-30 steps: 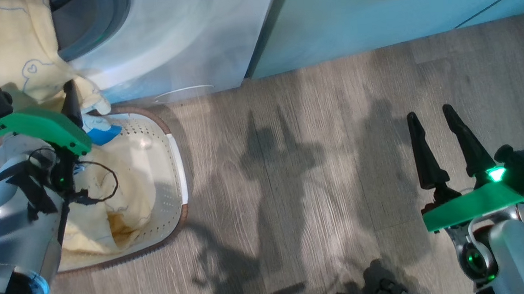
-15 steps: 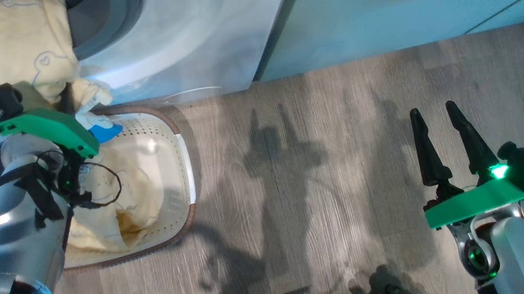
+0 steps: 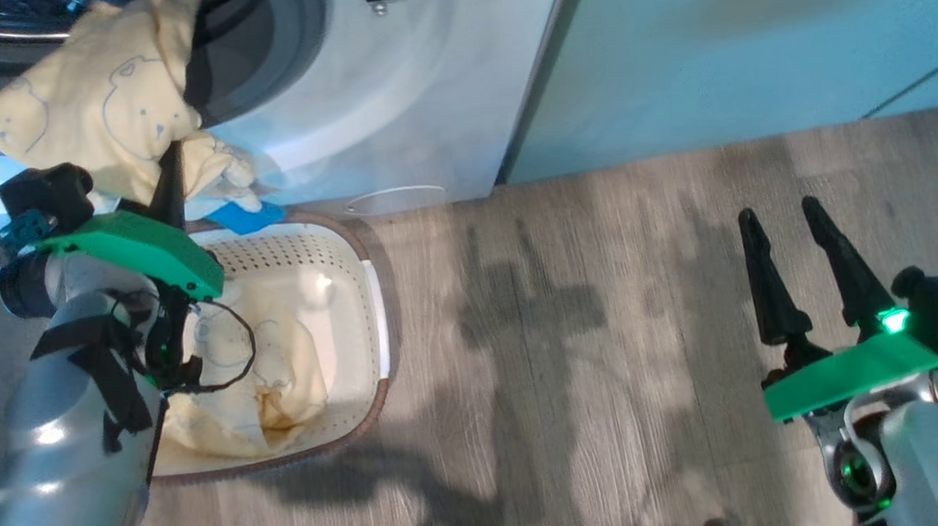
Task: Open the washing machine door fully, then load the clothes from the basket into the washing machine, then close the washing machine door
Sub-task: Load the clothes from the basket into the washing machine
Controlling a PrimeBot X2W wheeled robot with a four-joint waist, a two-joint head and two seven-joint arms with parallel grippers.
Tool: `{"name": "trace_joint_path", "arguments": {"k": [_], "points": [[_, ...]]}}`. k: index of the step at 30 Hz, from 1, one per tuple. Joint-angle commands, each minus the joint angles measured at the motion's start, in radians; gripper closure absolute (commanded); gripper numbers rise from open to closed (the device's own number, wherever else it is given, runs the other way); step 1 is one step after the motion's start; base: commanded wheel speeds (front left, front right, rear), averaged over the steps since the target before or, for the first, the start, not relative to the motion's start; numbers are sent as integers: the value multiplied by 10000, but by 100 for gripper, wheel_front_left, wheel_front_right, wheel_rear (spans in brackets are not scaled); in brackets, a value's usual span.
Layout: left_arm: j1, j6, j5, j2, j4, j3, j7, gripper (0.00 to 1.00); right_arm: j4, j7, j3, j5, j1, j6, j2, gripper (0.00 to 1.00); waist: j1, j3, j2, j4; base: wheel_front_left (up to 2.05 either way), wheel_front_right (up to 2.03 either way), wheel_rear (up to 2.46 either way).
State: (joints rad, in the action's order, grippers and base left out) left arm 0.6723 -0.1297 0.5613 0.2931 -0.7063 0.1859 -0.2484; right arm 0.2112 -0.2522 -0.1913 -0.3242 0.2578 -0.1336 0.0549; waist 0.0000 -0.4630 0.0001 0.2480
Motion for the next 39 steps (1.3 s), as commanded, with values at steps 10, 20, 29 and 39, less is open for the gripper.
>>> {"name": "trace_joint_path", "arguments": {"k": [10, 20, 29, 39], "points": [[-137, -10, -625, 481, 1530, -746, -133, 100, -214, -95, -123, -7, -308, 29, 120, 0, 0, 458, -1, -383, 0, 0, 0], [1657, -1, -650, 1107, 1231, -492, 325, 100, -268, -95, -353, -50, -91, 29, 158, 0, 0, 25, -1, -151, 0, 0, 0], [3463, 61, -774, 1448, 93, -504, 441, 100, -357, -95, -397, -84, 57, 29, 128, 0, 0, -522, -1, 289, 0, 0, 0], [5985, 111, -1004, 1299, -1953, -389, 55, 100, -579, -95, -207, 21, 292, 29, 239, 0, 0, -1371, -1, 507, 0, 0, 0]]}}
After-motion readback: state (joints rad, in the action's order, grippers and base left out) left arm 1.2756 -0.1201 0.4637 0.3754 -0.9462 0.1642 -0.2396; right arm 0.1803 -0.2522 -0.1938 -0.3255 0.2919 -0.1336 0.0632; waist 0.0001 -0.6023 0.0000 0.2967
